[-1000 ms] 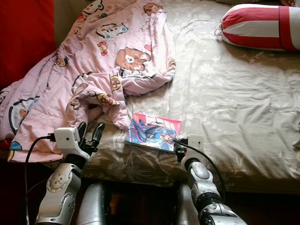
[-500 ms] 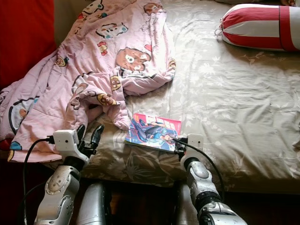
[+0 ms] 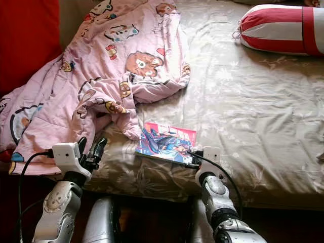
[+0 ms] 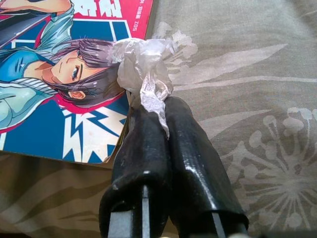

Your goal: Clean up the room

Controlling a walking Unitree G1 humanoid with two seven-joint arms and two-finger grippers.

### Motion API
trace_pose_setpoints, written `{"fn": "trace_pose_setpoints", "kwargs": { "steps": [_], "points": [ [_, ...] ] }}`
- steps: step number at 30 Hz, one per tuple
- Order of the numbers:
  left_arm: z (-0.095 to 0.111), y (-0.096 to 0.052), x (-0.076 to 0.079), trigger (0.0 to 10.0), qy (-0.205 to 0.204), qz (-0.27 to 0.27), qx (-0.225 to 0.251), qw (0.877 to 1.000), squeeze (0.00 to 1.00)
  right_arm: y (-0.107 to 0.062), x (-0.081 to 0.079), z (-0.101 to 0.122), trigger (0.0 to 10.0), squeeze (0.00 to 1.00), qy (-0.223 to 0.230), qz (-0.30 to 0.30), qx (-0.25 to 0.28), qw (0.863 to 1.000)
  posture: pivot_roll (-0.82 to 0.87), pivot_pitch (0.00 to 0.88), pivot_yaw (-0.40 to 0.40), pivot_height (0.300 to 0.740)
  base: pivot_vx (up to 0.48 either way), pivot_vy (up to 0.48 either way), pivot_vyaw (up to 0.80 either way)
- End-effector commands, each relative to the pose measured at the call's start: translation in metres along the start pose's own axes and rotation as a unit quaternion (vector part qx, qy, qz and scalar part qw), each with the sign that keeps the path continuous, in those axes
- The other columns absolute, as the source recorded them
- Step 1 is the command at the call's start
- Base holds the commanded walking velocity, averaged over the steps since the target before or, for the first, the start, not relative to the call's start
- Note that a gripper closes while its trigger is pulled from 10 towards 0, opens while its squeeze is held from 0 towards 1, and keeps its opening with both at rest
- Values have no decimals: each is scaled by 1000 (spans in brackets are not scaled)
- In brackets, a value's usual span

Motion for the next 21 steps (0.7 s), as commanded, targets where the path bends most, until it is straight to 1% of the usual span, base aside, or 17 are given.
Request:
{"fn": "trace_pose_setpoints", "kwargs": {
  "steps": [1,7,13,15,17,18,21],
  "points": [
    [-2,-3,-6,10000,3,8,-6,1000,0,-2,-1,-8,0,0,0,-2,-13,1000,153,183,30,568,0,0,0],
    [-4,-3,-5,10000,5,6,-9,1000,0,-2,3,-8,0,0,2,-14,-10,1000,154,173,28,568,0,0,0],
    [-6,0,-7,10000,6,9,-10,1000,0,-2,6,-4,0,0,-4,-27,-3,1000,152,154,23,568,0,0,0],
    [-6,2,-6,10000,6,9,-10,1000,0,-1,8,2,0,0,-4,-32,10,999,149,144,21,568,0,0,0],
    [-6,4,-6,10000,6,9,-9,1000,0,0,12,12,0,0,10,-42,39,998,143,128,19,568,0,0,0],
    [-6,4,-6,10000,6,9,-9,1000,0,0,12,12,0,0,10,-42,39,998,143,128,19,568,0,0,0],
    [-7,6,-9,10000,6,12,-7,1000,0,0,17,26,0,0,20,-50,78,995,134,108,15,568,0,0,0]
  ]
}}
Point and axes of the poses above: a point about 5 cm out from each wrist's last joint towards the gripper, its own y axis pointing out of the wrist towards the gripper, its own z axis along the axis of the wrist's last joint, x = y × z, the point moved 2 cm from there along y, pointing out of the wrist towards the gripper, and after that the axes turned 8 degrees about -y, right-handed, at the moved point
